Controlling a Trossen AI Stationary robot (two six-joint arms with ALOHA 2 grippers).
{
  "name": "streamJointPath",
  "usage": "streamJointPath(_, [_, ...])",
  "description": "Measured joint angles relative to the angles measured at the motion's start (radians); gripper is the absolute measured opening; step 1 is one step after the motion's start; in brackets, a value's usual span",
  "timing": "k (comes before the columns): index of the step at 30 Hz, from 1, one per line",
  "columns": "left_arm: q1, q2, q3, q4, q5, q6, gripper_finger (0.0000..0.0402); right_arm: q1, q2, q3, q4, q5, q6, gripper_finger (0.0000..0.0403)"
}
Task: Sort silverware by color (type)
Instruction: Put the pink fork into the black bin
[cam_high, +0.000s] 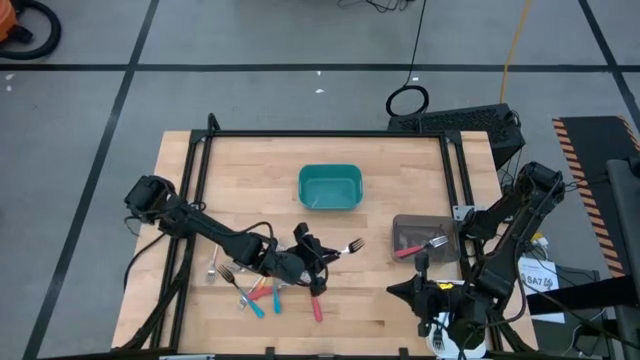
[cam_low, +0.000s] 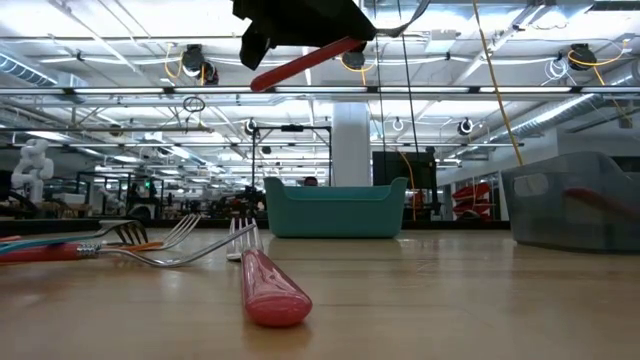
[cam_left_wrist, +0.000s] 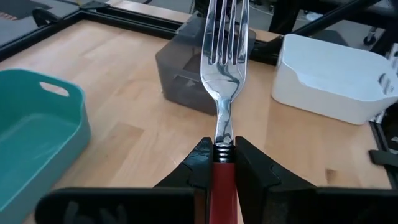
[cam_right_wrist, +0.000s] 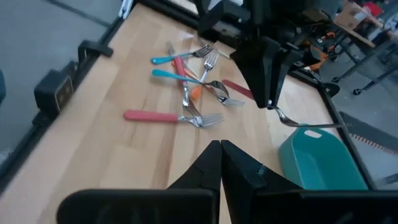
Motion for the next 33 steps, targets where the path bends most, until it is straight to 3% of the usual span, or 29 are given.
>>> streamJointPath(3, [-0.001,0.0,0.0,-0.002,0.008,-0.009,0.0041,0.0,0.022,0.0,-0.015,0.0,-0.088,0.003])
streamJointPath(7, [0.003,0.0,0.0,0.0,0.007,-0.018,0.0041,-0.002,0.08,0.0,0.034,0.009,-0.275,0.0088])
streamJointPath(12, [-0.001,0.0,0.0,0.0,0.007,-0.028,0.0041,-0.037,0.143,-0.001,0.156,0.17,-0.416,0.0168])
streamJointPath(15, [-0.015,0.0,0.0,0.001,0.008,-0.03,0.0041,-0.056,0.15,-0.001,0.231,0.217,-0.42,0.0198])
streamJointPath(21, [-0.038,0.0,0.0,0.015,0.011,0.011,0.0041,-0.087,0.132,0.0,0.304,0.255,-0.275,0.0211])
streamJointPath(27, [-0.047,0.0,0.0,0.027,0.011,0.035,0.0041,-0.101,0.1,0.0,0.289,0.102,-0.19,0.0203])
streamJointPath(33, [-0.054,0.009,0.0,0.043,0.02,0.085,0.0041,-0.1,0.049,0.0,0.259,0.1,-0.163,0.0203])
